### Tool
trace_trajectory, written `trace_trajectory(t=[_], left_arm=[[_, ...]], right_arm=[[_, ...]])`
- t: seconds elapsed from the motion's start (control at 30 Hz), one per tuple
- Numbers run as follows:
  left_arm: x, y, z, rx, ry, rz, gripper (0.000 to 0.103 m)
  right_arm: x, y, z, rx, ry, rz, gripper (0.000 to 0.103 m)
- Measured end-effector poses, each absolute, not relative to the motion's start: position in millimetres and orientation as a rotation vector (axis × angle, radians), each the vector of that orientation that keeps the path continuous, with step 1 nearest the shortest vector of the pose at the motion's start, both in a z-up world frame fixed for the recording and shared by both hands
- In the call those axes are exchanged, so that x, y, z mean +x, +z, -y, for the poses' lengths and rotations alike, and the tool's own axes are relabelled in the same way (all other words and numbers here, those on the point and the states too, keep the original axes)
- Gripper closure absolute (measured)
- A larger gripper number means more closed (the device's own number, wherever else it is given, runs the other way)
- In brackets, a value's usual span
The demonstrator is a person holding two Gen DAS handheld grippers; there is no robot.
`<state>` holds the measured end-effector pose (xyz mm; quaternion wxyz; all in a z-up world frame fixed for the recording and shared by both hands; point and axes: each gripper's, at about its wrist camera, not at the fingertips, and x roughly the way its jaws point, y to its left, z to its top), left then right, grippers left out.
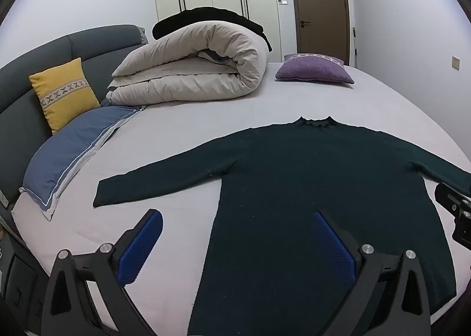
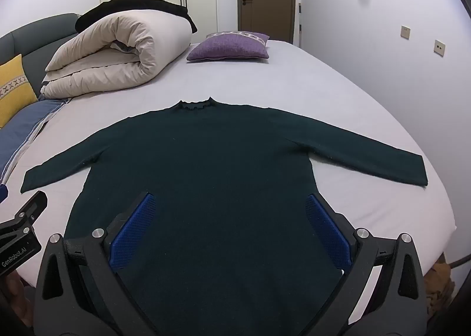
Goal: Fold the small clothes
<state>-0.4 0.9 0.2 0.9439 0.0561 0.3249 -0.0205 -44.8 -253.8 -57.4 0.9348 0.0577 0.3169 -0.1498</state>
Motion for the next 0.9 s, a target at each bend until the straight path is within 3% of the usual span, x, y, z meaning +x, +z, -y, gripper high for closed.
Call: trace_trajectory(t=[0.9], left_arm=[[0.9, -5.5, 9.7, 0.108, -0.042, -0.67, 0.0]], right_arm=[[-45.0, -58.0, 254.2, 0.113, -0.307, -0.643, 0.0]])
